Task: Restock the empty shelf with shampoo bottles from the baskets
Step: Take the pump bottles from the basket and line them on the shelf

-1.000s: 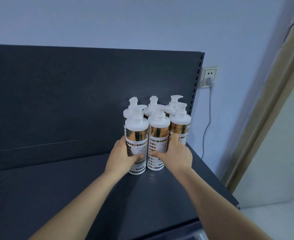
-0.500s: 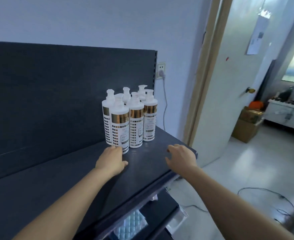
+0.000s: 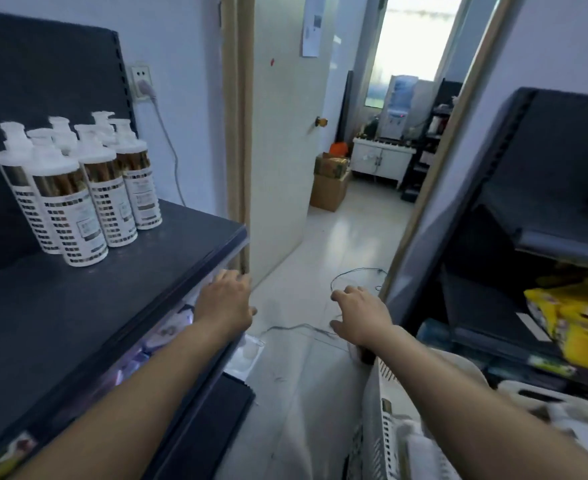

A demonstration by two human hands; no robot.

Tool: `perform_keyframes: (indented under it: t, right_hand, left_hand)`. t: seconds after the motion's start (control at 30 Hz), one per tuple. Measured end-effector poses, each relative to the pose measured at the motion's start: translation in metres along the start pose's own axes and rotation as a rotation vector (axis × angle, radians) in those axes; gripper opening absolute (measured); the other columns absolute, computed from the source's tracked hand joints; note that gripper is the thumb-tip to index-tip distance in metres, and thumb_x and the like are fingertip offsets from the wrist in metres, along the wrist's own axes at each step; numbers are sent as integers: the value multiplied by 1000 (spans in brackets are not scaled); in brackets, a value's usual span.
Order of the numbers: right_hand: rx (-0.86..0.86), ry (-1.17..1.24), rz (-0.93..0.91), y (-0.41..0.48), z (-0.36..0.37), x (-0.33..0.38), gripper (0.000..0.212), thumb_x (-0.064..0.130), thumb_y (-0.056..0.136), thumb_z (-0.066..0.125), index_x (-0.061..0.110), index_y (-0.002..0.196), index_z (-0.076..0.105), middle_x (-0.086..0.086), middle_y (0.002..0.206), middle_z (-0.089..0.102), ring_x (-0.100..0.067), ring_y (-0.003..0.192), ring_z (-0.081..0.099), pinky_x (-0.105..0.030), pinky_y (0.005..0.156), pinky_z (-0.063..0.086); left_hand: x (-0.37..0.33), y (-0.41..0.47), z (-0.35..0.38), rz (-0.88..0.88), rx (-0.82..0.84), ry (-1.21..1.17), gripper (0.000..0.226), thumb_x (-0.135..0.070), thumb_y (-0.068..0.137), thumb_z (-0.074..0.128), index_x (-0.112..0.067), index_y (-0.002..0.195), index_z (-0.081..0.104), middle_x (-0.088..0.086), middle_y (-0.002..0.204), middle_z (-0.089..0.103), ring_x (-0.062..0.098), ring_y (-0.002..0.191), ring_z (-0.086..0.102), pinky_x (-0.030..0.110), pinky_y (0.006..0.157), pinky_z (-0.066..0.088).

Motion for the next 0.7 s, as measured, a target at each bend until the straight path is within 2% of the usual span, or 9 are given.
perform_keyframes:
  t: [0.17,0.37,0.53,0.7]
  right_hand:
    - [74,11,132,-58,27,-74,42,37,90,58,19,127,53,-7,128,55,-28,122,48,-40,96,44]
    - [176,60,215,-118,65,-151,49,38,87,62,17,131,53,-7,131,55,-27,123,49,-39,98,44]
    - [264,120,252,-158,103,-204,45,38,87,63,16,126,56,-8,124,58,-27,116,52,-38,93,47]
    - [342,187,273,-180,139,-238,49,34,88,61,15,132,52,-10,134,52,-27,126,46,-38,98,45]
  left_hand:
    - [-94,-10,35,154,43,-38,47,-41,90,59,-16,128,49,3,131,51,23,123,43,36,97,40]
    - [-195,-31,89,257,188,-61,46,-38,90,58,-16,129,49,4,133,50,24,126,41,37,99,39]
    - [-272,-55,137,297,321,-82,40,-32,92,55,-16,128,49,5,133,50,25,126,41,37,98,39]
    - [-322,-76,178,274,426,-81,44,-24,88,55,-16,131,49,5,134,50,26,121,46,38,95,41]
Point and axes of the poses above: each hand's wrist, its own y-axis towards the middle knuckle, its own z-axis out of the palm, x = y × z, the point moved 3 cm from there along y, towards the middle knuckle
